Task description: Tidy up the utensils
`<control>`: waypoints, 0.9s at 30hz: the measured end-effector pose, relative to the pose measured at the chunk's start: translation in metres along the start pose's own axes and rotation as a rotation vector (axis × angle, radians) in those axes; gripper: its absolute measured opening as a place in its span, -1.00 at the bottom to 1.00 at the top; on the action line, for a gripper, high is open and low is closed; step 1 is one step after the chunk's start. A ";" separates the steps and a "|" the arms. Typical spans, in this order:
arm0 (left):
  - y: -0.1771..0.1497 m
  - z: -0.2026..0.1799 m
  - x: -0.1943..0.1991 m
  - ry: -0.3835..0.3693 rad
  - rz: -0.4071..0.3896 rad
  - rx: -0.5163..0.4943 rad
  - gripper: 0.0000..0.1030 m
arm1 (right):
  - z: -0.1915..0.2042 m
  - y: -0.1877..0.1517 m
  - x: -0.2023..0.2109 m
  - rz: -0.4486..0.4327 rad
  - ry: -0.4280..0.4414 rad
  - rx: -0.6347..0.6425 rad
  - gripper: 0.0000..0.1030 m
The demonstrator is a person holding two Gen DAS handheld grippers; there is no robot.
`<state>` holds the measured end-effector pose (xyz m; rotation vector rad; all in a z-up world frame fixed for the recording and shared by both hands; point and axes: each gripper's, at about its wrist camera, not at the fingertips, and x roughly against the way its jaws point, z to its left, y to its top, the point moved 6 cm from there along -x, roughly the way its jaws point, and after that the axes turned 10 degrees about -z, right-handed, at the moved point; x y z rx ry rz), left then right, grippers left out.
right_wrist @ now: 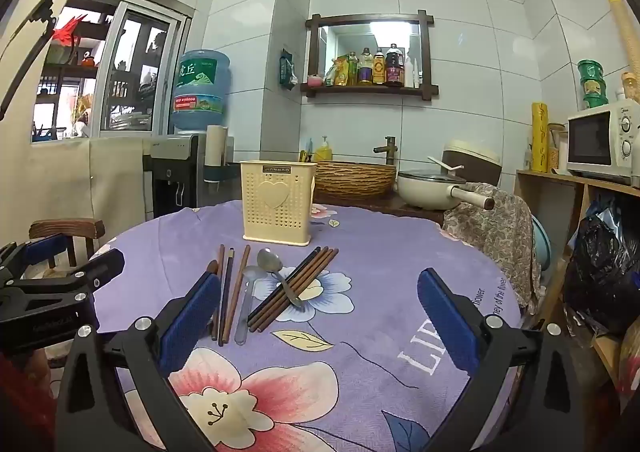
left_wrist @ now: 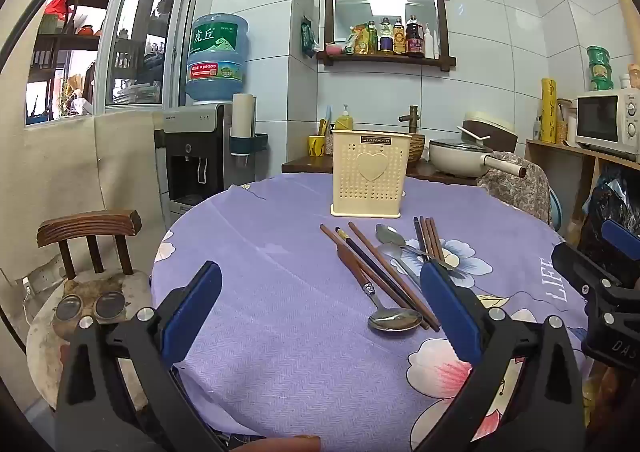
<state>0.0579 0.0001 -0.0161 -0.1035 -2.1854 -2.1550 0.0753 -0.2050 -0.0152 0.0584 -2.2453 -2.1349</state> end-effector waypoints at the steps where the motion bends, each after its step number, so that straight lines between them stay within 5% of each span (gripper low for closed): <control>1: 0.000 0.000 0.000 -0.001 -0.001 0.003 0.90 | 0.000 0.000 0.000 -0.005 0.000 0.000 0.89; 27: 0.004 -0.002 0.004 -0.011 -0.001 -0.001 0.90 | 0.000 0.000 0.000 -0.006 -0.001 0.002 0.89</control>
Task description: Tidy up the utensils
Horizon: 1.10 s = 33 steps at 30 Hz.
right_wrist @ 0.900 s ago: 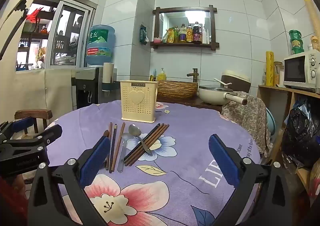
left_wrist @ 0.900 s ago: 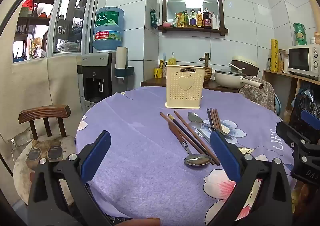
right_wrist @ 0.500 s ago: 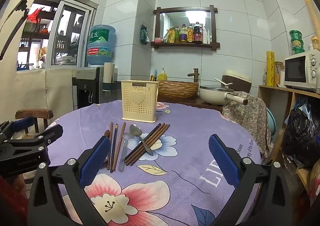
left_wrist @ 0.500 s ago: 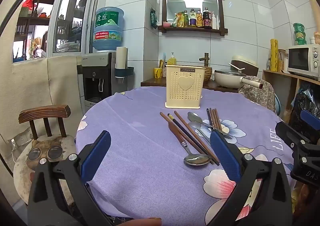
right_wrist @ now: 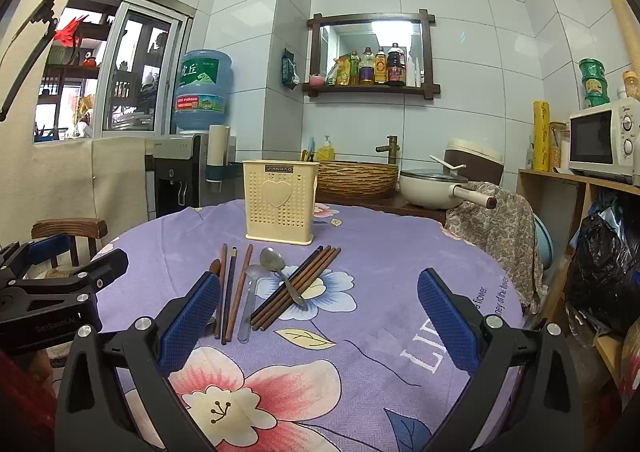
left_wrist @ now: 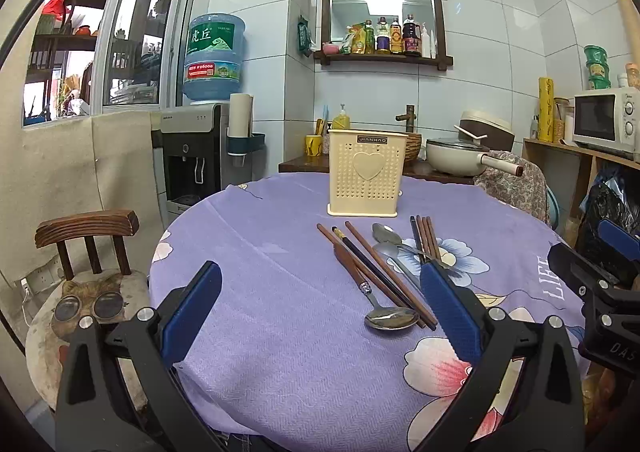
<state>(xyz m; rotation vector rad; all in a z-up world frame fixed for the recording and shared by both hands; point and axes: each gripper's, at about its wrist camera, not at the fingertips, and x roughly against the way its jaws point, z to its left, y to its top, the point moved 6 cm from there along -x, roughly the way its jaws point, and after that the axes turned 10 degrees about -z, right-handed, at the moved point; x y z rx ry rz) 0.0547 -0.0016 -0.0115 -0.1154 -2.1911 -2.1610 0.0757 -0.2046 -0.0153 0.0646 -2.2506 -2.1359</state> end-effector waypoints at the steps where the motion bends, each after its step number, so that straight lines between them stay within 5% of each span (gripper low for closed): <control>1: 0.000 0.000 0.000 0.002 -0.001 0.000 0.90 | 0.000 0.000 0.000 0.001 0.000 0.000 0.89; 33: -0.005 -0.003 -0.003 -0.002 0.001 -0.001 0.90 | 0.003 -0.004 -0.002 0.008 0.004 -0.006 0.89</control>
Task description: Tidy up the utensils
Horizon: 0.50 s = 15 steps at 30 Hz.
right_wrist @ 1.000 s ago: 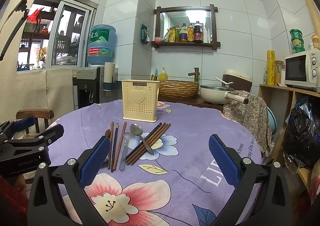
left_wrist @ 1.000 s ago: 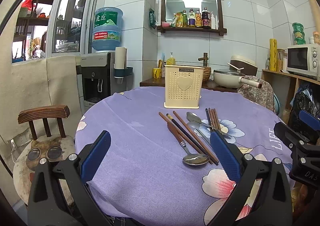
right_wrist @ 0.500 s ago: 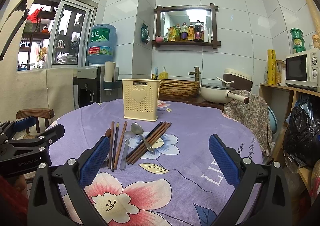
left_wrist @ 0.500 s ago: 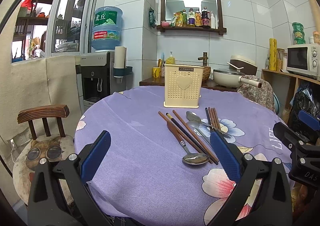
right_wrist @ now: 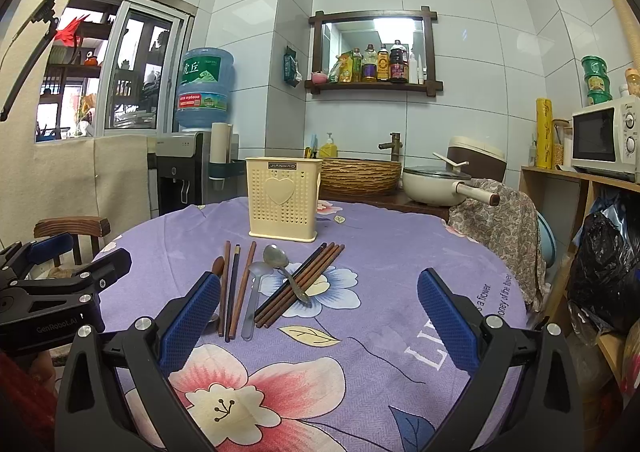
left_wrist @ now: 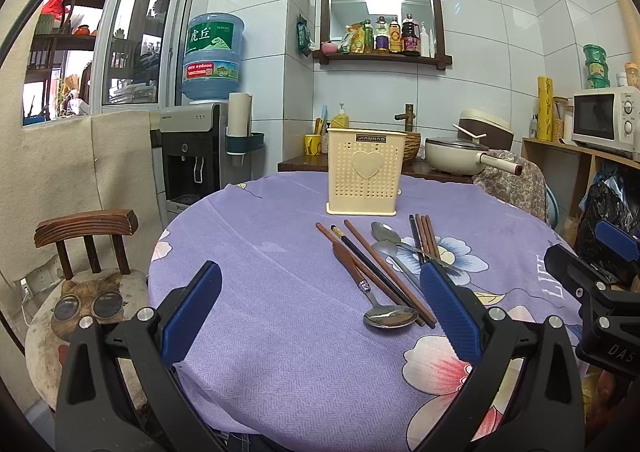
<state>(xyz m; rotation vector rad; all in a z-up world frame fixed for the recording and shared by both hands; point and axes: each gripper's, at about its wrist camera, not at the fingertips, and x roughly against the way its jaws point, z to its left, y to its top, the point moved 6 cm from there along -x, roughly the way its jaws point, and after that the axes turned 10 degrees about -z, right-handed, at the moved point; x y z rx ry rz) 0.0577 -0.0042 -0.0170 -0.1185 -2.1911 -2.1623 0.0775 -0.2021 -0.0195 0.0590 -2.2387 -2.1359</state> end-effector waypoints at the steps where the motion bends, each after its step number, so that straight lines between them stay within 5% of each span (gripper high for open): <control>1: 0.000 0.000 0.000 0.000 0.000 0.000 0.90 | -0.001 0.000 -0.001 -0.001 -0.001 0.001 0.89; 15: -0.001 0.000 0.001 -0.002 0.001 0.000 0.90 | -0.001 0.000 -0.001 -0.001 0.000 0.001 0.89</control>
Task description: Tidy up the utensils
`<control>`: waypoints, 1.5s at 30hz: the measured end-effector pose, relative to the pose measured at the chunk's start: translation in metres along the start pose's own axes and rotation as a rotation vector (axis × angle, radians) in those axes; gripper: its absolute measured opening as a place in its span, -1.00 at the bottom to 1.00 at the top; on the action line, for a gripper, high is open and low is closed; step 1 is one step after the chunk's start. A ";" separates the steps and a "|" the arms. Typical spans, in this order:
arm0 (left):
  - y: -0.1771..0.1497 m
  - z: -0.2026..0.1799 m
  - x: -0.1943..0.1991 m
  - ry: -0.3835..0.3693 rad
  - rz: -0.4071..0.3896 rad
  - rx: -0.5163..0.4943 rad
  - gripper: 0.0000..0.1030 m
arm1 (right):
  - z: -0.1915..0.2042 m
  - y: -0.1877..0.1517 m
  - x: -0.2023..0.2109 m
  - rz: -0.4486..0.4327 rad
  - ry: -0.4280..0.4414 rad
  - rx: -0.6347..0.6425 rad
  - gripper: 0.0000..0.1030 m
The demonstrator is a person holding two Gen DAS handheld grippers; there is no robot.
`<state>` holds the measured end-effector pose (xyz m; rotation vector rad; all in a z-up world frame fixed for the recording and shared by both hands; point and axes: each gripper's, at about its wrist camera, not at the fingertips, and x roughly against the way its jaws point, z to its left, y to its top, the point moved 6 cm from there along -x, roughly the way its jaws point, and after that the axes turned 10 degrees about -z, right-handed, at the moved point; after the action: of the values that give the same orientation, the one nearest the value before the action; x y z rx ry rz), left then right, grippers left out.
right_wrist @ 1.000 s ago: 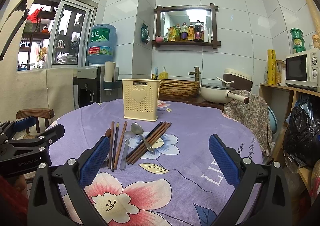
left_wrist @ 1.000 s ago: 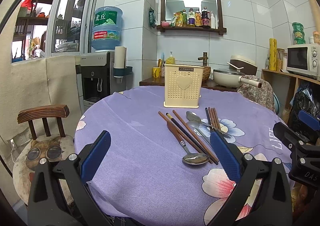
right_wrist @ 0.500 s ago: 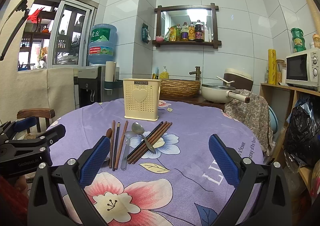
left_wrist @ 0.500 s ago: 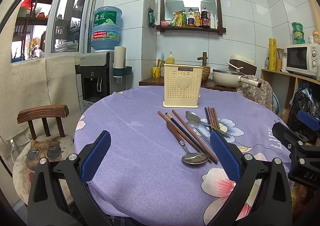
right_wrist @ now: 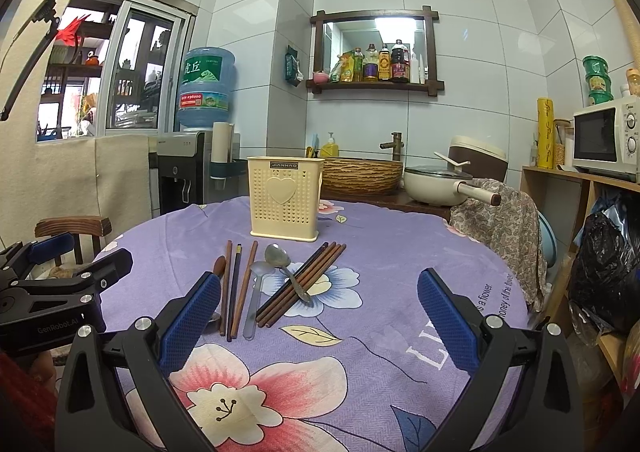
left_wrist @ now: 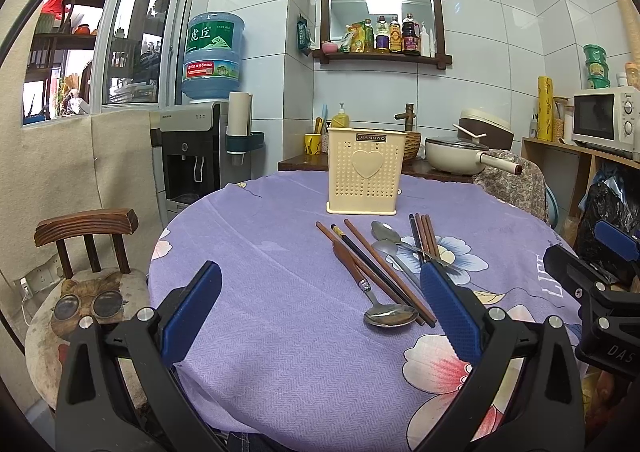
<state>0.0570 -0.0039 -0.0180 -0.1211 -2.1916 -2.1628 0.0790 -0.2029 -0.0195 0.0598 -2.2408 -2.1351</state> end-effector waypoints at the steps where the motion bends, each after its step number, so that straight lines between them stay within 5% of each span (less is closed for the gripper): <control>1: 0.000 0.000 0.000 0.000 0.000 0.000 0.90 | 0.001 0.000 0.000 0.000 0.000 0.000 0.89; 37: -0.003 0.001 -0.002 -0.007 0.014 0.000 0.90 | 0.024 -0.015 -0.004 0.022 0.011 -0.005 0.89; 41: -0.005 -0.001 -0.009 -0.028 0.051 -0.009 0.90 | 0.023 -0.016 -0.016 0.093 0.016 -0.010 0.89; 45: -0.011 0.002 -0.031 -0.047 0.170 -0.016 0.90 | 0.010 -0.011 -0.033 0.182 0.073 -0.093 0.89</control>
<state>0.0867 -0.0027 -0.0324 -0.3490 -2.1029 -2.1052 0.1118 -0.1919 -0.0316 -0.0667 -2.0202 -2.1016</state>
